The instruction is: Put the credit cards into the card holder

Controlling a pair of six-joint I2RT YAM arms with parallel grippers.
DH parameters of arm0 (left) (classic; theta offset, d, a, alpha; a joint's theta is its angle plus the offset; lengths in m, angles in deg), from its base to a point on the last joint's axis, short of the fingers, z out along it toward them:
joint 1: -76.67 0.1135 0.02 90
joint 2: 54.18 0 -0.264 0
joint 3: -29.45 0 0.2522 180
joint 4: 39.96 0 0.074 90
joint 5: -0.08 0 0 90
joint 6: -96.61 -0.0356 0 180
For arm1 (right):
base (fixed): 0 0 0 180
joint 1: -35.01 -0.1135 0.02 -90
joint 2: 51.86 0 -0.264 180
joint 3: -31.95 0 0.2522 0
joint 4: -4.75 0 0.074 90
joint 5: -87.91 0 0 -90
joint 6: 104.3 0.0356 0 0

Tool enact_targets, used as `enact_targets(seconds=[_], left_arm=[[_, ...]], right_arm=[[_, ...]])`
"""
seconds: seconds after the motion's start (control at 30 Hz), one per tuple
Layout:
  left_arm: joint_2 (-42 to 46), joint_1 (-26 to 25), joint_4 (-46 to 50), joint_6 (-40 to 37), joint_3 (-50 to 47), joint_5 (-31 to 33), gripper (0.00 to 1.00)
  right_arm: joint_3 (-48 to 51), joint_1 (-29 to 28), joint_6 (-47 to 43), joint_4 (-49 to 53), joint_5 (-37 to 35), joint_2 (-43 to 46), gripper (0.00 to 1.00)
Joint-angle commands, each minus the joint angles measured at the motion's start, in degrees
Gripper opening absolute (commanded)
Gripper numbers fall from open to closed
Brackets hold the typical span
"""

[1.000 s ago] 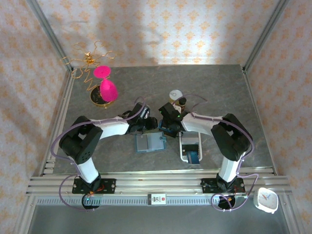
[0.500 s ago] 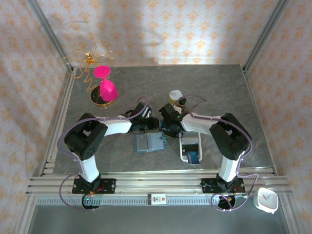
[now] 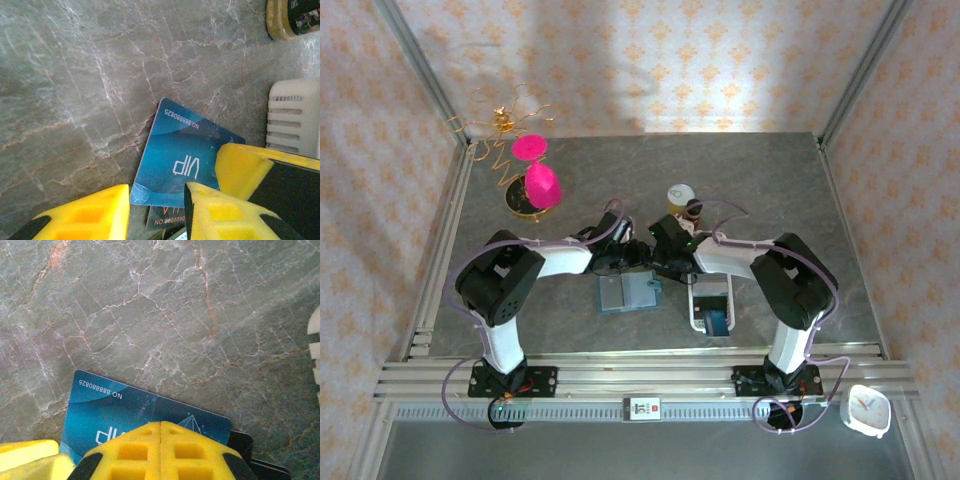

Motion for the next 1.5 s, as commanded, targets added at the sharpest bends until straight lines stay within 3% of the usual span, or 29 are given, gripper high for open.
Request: enact_targets(seconds=[0.0,0.5,0.9,1.47], left_arm=[[-0.64,-0.38,-2.12,0.68,-0.81,-1.44,0.32],[3.17,1.77,-13.53,7.67,-8.08,-1.93,0.27],[4.42,1.82,-20.04,10.28,-10.94,-3.48,0.14],[9.31,1.95,-22.22,8.95,-13.21,-3.53,0.00]], right_arm=[[1.91,-0.03,1.36,0.29,2.91,-0.86,0.00],[4.67,-0.01,3.03,-2.73,5.30,0.15,0.00],[6.69,-0.03,4.08,-4.79,6.22,1.82,0.00],[7.16,0.02,4.03,-7.69,6.50,6.56,0.00]])
